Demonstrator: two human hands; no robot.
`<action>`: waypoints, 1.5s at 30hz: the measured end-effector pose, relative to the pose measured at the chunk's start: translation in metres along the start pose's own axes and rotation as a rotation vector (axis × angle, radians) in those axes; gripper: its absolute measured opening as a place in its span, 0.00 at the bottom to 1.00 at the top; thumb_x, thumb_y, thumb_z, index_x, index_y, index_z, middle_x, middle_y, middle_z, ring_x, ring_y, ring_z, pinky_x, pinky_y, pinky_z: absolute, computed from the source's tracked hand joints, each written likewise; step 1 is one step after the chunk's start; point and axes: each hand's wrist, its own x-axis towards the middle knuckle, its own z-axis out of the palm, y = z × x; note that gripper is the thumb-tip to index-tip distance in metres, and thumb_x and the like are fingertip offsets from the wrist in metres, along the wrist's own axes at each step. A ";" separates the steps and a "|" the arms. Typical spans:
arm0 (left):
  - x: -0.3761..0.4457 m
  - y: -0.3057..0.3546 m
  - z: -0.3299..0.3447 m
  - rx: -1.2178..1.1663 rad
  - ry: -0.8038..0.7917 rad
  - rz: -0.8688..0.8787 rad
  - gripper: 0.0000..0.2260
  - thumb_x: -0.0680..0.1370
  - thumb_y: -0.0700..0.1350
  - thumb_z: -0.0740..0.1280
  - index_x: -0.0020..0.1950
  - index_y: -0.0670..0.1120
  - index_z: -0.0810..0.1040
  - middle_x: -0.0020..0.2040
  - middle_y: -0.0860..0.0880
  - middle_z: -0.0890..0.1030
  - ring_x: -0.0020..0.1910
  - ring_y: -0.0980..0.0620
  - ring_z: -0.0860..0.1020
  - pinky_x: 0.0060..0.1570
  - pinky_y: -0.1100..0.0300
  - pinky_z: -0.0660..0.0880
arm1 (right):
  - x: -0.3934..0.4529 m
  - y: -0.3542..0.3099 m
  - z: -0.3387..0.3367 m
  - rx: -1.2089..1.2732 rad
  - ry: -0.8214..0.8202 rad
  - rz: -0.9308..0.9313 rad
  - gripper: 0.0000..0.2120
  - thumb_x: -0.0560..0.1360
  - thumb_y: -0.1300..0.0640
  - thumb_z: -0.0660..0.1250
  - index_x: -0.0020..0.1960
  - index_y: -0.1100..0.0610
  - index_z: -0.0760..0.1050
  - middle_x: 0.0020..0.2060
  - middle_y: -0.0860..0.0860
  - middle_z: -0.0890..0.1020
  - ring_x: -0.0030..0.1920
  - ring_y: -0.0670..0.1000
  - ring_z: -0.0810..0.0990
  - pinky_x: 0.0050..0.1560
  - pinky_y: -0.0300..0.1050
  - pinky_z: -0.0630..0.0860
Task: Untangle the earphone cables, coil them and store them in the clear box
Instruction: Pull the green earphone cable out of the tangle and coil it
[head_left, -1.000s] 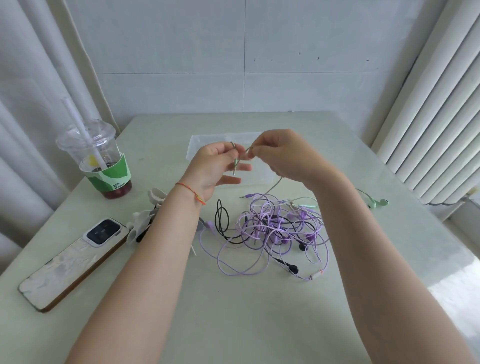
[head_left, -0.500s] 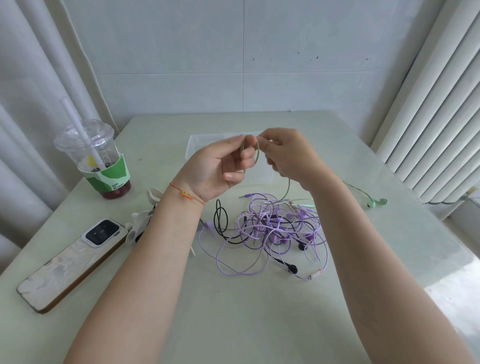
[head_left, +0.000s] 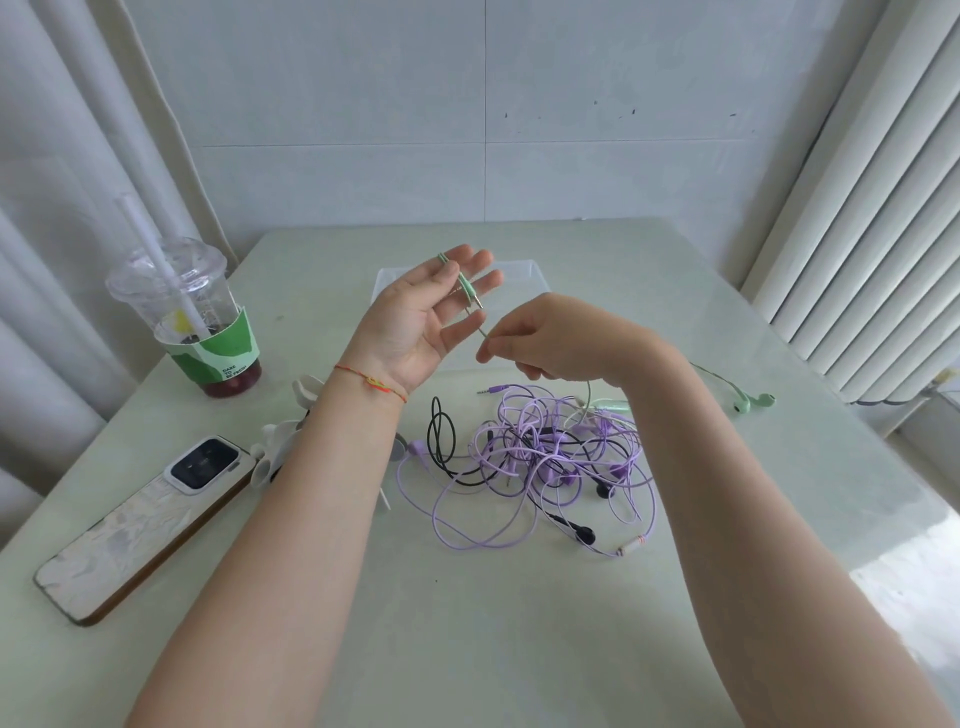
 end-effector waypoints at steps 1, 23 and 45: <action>0.001 -0.001 -0.001 0.010 0.002 0.005 0.08 0.83 0.39 0.58 0.54 0.46 0.76 0.57 0.49 0.82 0.56 0.50 0.82 0.35 0.62 0.79 | 0.000 0.000 0.000 -0.002 -0.006 -0.001 0.10 0.79 0.51 0.62 0.52 0.50 0.82 0.28 0.48 0.75 0.25 0.46 0.68 0.25 0.32 0.65; -0.006 -0.001 0.007 0.197 -0.237 -0.298 0.12 0.80 0.44 0.55 0.44 0.44 0.77 0.31 0.52 0.63 0.30 0.56 0.63 0.21 0.67 0.56 | 0.011 0.015 -0.013 0.246 0.623 -0.002 0.06 0.77 0.56 0.65 0.45 0.55 0.80 0.25 0.47 0.68 0.22 0.44 0.64 0.27 0.37 0.60; 0.001 -0.008 -0.002 0.238 0.081 -0.025 0.08 0.82 0.43 0.60 0.52 0.50 0.80 0.53 0.54 0.83 0.52 0.57 0.82 0.37 0.64 0.77 | -0.002 -0.003 -0.007 0.015 0.198 -0.059 0.07 0.76 0.53 0.66 0.46 0.53 0.83 0.27 0.47 0.73 0.28 0.46 0.69 0.28 0.35 0.65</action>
